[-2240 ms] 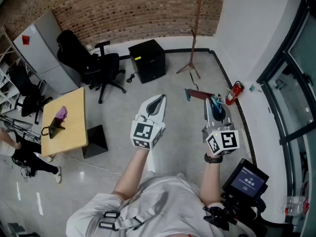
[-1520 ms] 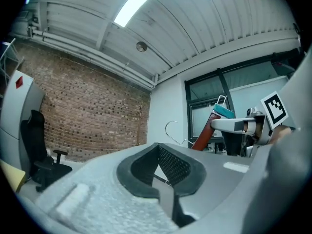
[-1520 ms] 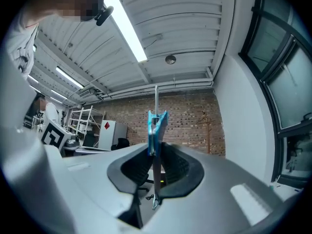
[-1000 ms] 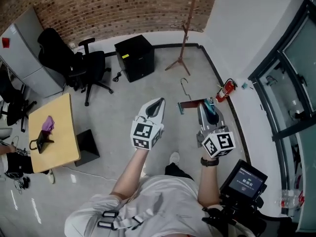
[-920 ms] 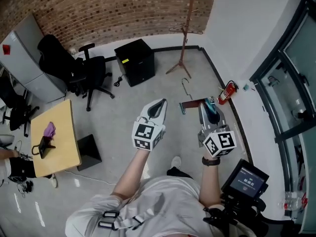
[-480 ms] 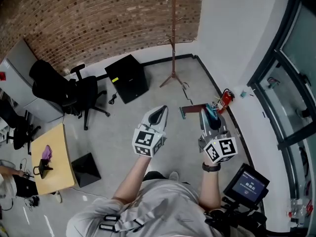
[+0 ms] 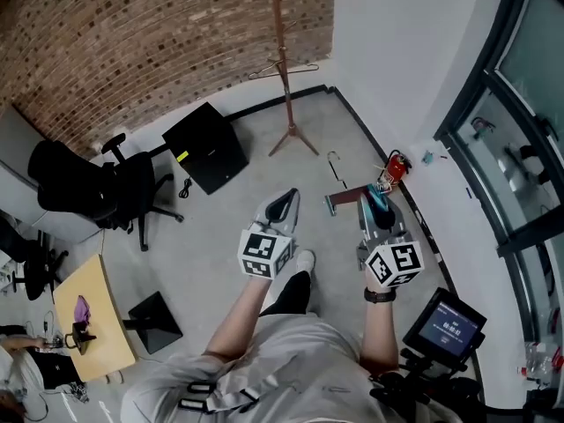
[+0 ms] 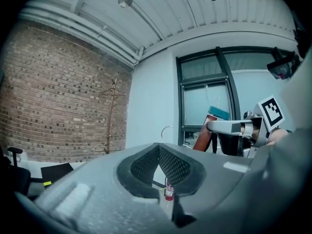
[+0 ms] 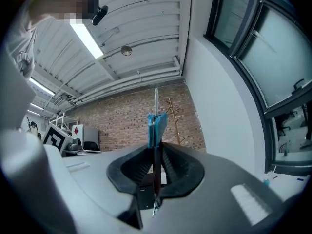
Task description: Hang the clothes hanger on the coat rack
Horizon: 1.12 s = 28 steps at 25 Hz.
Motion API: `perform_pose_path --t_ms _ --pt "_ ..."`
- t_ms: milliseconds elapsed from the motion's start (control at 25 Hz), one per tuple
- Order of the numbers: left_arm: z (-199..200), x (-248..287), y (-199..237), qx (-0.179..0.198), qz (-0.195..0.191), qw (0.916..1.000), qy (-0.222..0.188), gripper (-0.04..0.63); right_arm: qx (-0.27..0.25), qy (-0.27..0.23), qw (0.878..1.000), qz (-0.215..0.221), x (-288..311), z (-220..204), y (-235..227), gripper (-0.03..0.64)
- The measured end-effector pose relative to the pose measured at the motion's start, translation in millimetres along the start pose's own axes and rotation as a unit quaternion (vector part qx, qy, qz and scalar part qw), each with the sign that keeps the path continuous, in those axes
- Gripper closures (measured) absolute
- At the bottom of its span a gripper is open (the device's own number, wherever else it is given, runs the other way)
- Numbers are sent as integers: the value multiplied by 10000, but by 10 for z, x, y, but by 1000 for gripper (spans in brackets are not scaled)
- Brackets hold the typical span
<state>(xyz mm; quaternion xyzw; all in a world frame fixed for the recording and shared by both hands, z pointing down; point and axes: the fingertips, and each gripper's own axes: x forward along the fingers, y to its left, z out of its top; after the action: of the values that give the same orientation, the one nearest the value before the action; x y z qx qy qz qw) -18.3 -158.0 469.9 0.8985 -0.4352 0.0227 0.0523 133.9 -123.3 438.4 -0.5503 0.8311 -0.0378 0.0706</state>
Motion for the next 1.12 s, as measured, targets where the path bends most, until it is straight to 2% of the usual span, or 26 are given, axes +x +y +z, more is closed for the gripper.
perform_pose_path --t_ms 120,280,480,600,840,1120 --pt "4 647 212 -65 -96 9999 -103 597 -76 56 10000 7 477 -33 -363 561" --pt "480 1507 690 -16 -115 9986 -525 597 -406 -21 9992 -49 1330 307 -894 561" --pt "796 2097 1215 -96 -139 9970 -759 597 -644 -220 9975 -201 2069 672 -1231 561" --pt "925 2443 1472 -150 -77 9960 -873 597 -668 -307 9972 -111 2466 764 -1379 561" --pt "920 3116 1588 -138 -91 9967 -790 597 -533 -272 9981 110 2855 642 -1672 561" --pt "799 4097 1718 -124 204 9975 -664 597 -427 -295 9976 464 3488 583 -2468 561"
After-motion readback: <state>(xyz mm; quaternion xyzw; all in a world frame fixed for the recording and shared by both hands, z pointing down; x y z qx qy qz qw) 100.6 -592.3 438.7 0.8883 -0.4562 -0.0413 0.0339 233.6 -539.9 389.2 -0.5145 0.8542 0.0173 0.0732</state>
